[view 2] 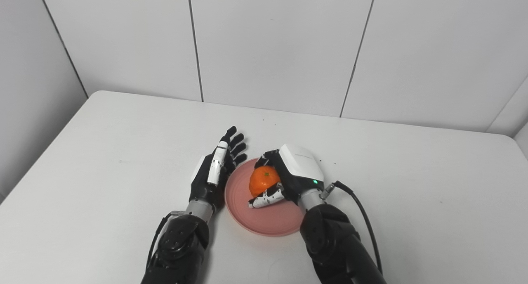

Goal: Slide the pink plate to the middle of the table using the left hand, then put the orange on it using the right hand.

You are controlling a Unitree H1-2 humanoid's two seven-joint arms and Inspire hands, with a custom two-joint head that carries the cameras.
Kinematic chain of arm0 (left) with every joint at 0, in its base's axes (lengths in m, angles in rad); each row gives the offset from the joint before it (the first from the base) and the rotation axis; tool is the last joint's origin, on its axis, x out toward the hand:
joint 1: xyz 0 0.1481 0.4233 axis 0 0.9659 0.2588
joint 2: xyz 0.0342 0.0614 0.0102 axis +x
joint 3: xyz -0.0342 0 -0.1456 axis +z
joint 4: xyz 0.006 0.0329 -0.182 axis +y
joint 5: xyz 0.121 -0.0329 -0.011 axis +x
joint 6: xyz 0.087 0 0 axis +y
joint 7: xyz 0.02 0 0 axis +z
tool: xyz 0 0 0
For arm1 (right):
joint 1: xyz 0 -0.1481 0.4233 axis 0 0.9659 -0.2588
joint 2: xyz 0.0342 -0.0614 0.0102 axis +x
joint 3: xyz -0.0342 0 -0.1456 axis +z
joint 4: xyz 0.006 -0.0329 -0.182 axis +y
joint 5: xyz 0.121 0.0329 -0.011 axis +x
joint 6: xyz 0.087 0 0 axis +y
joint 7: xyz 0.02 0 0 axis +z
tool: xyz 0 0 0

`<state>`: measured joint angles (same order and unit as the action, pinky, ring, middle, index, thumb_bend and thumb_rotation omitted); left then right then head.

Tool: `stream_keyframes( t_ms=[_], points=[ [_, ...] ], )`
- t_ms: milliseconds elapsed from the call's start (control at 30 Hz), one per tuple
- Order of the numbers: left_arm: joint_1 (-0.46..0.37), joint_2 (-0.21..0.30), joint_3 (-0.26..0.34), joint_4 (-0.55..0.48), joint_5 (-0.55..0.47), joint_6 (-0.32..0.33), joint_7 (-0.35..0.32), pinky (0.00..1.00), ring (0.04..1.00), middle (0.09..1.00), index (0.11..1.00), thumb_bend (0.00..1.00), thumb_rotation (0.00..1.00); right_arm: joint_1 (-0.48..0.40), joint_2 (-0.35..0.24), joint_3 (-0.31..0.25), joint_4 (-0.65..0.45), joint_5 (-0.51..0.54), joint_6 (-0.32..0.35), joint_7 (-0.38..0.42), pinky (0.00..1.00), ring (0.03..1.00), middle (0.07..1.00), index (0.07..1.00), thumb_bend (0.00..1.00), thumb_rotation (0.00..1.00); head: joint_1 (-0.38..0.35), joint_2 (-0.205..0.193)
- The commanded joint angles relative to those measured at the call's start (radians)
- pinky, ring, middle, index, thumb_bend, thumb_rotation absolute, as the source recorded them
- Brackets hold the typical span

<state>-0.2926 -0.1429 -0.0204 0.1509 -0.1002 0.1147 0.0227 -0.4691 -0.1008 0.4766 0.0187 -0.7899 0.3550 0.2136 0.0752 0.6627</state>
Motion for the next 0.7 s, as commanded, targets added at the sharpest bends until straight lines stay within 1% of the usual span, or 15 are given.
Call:
stream_keyframes(
  t_ms=[0, 133, 233, 300, 333, 367, 400, 433, 467, 500, 533, 567, 600, 633, 667],
  points=[
    [-0.004, -0.001, 0.001, -0.01, 0.009, -0.005, 0.004, 0.91, 0.933, 0.94, 0.931, 0.38, 1.0, -0.018, -0.003, 0.008, -0.026, -0.015, -0.026, -0.002, 0.27, 0.36, 0.415, 0.518, 0.53, 0.0, -0.001, -0.001],
    [-0.003, 0.0, 0.002, -0.012, 0.004, -0.002, 0.001, 0.92, 0.936, 0.943, 0.934, 0.38, 1.0, -0.01, -0.007, 0.008, -0.055, -0.03, -0.012, 0.002, 0.28, 0.367, 0.417, 0.521, 0.53, 0.0, -0.003, 0.0],
    [-0.003, 0.0, 0.004, -0.013, 0.0, 0.001, -0.001, 0.92, 0.935, 0.942, 0.933, 0.38, 1.0, -0.004, -0.011, 0.006, -0.084, -0.04, -0.002, 0.015, 0.26, 0.352, 0.418, 0.528, 0.52, 0.0, -0.007, 0.001],
    [-0.003, 0.001, 0.005, -0.011, -0.002, -0.002, -0.003, 0.92, 0.934, 0.942, 0.933, 0.38, 1.0, -0.002, -0.016, 0.005, -0.107, -0.048, 0.007, 0.034, 0.29, 0.403, 0.432, 0.536, 0.52, 0.01, -0.009, 0.001],
    [-0.003, 0.001, 0.006, -0.01, -0.002, -0.003, -0.003, 0.92, 0.933, 0.942, 0.933, 0.38, 1.0, 0.0, -0.018, 0.003, -0.117, -0.051, 0.012, 0.045, 0.3, 0.407, 0.432, 0.537, 0.52, 0.01, -0.01, 0.001],
    [-0.003, 0.001, 0.006, -0.01, -0.002, -0.003, -0.003, 0.92, 0.933, 0.941, 0.933, 0.38, 1.0, 0.001, -0.018, 0.001, -0.124, -0.053, 0.015, 0.053, 0.27, 0.379, 0.46, 0.612, 0.55, 0.0, -0.01, 0.001],
    [-0.003, 0.0, 0.007, -0.011, -0.002, -0.001, -0.002, 0.92, 0.933, 0.941, 0.933, 0.38, 1.0, 0.002, -0.022, -0.001, -0.139, -0.054, 0.021, 0.071, 0.26, 0.369, 0.47, 0.637, 0.56, 0.0, -0.011, 0.001],
    [-0.003, 0.001, 0.007, -0.013, -0.002, 0.001, -0.001, 0.92, 0.932, 0.939, 0.932, 0.38, 1.0, 0.003, -0.025, -0.003, -0.157, -0.055, 0.027, 0.09, 0.32, 0.444, 0.545, 0.701, 0.76, 0.13, -0.011, 0.001],
    [-0.002, 0.001, 0.007, -0.015, -0.001, 0.005, -0.001, 0.92, 0.933, 0.94, 0.932, 0.38, 1.0, 0.005, -0.028, -0.005, -0.174, -0.056, 0.035, 0.108, 0.38, 0.514, 0.607, 0.734, 0.84, 0.18, -0.012, 0.0],
    [-0.002, 0.002, 0.006, -0.016, -0.001, 0.008, -0.002, 0.92, 0.934, 0.94, 0.933, 0.39, 1.0, 0.005, -0.03, -0.006, -0.186, -0.057, 0.04, 0.121, 0.42, 0.558, 0.646, 0.757, 0.88, 0.21, -0.012, 0.0],
    [-0.002, 0.003, 0.007, -0.017, -0.003, 0.011, -0.003, 0.92, 0.934, 0.941, 0.933, 0.39, 1.0, 0.006, -0.033, -0.008, -0.205, -0.058, 0.053, 0.145, 0.44, 0.581, 0.665, 0.768, 0.9, 0.23, -0.013, 0.0],
    [-0.002, 0.004, 0.008, -0.016, -0.007, 0.011, -0.007, 0.92, 0.936, 0.941, 0.934, 0.39, 1.0, 0.005, -0.036, -0.011, -0.222, -0.058, 0.063, 0.165, 0.53, 0.676, 0.747, 0.805, 0.94, 0.26, -0.014, 0.001],
    [-0.002, 0.004, 0.008, -0.017, -0.008, 0.013, -0.007, 0.92, 0.937, 0.942, 0.934, 0.39, 1.0, 0.005, -0.037, -0.014, -0.236, -0.058, 0.072, 0.18, 0.58, 0.725, 0.802, 0.836, 0.96, 0.29, -0.015, 0.001],
    [-0.002, 0.005, 0.009, -0.018, -0.008, 0.013, -0.007, 0.92, 0.937, 0.942, 0.934, 0.39, 1.0, 0.005, -0.038, -0.017, -0.246, -0.059, 0.076, 0.192, 0.58, 0.729, 0.808, 0.84, 0.97, 0.3, -0.017, 0.002],
    [-0.001, 0.005, 0.009, -0.018, -0.007, 0.013, -0.007, 0.92, 0.935, 0.941, 0.933, 0.39, 1.0, 0.005, -0.038, -0.02, -0.251, -0.06, 0.078, 0.198, 0.6, 0.753, 0.837, 0.86, 0.98, 0.31, -0.017, 0.002]
  ],
)
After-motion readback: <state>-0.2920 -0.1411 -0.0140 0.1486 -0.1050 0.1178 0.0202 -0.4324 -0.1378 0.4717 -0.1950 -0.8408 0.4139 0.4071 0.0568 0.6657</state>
